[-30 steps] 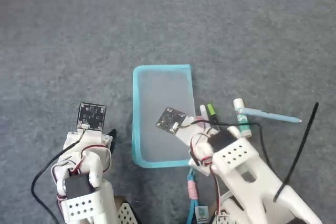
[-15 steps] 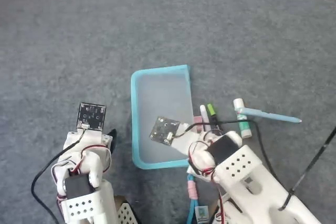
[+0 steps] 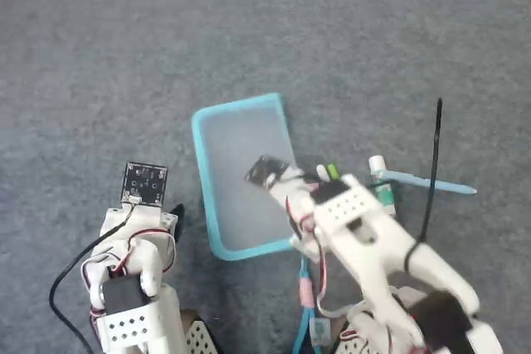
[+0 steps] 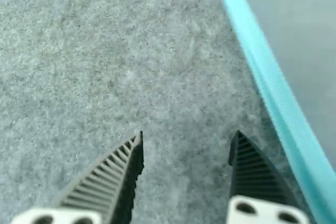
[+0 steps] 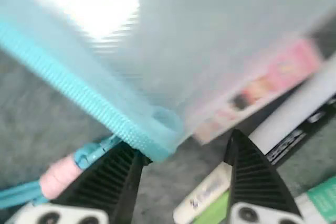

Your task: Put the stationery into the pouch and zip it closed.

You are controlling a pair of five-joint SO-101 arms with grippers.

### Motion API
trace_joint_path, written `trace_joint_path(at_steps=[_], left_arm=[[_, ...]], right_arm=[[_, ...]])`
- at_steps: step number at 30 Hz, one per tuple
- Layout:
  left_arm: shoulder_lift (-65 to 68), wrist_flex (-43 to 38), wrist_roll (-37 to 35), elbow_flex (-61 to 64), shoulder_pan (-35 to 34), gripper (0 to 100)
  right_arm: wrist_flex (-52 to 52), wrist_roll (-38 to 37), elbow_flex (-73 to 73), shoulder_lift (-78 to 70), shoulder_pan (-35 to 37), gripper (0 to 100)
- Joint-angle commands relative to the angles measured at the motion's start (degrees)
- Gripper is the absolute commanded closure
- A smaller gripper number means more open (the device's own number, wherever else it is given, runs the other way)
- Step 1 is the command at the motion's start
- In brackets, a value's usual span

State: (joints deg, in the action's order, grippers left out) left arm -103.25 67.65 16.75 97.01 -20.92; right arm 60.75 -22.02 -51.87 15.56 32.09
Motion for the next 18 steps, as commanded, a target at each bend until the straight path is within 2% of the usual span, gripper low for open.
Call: trace_joint_path(at_steps=[1, 9, 12, 18], left_arm=[[-0.97, -1.41, 0.44, -0.4, -0.35, 75], [-0.97, -1.41, 0.44, -0.4, -0.35, 75], [-0.97, -1.41, 0.44, -0.4, -0.35, 75], [-0.97, -1.41, 0.44, -0.4, -0.35, 75]], right_arm=[[-1.98, 1.76, 8.88, -2.86, -4.35, 76.8], [-2.07, 1.93, 26.64, -15.96, -7.08, 76.8], [-1.27, 5.1, 32.7, -20.26, -7.69, 76.8], [5.32, 6.33, 33.58, -13.76, -8.31, 77.0]])
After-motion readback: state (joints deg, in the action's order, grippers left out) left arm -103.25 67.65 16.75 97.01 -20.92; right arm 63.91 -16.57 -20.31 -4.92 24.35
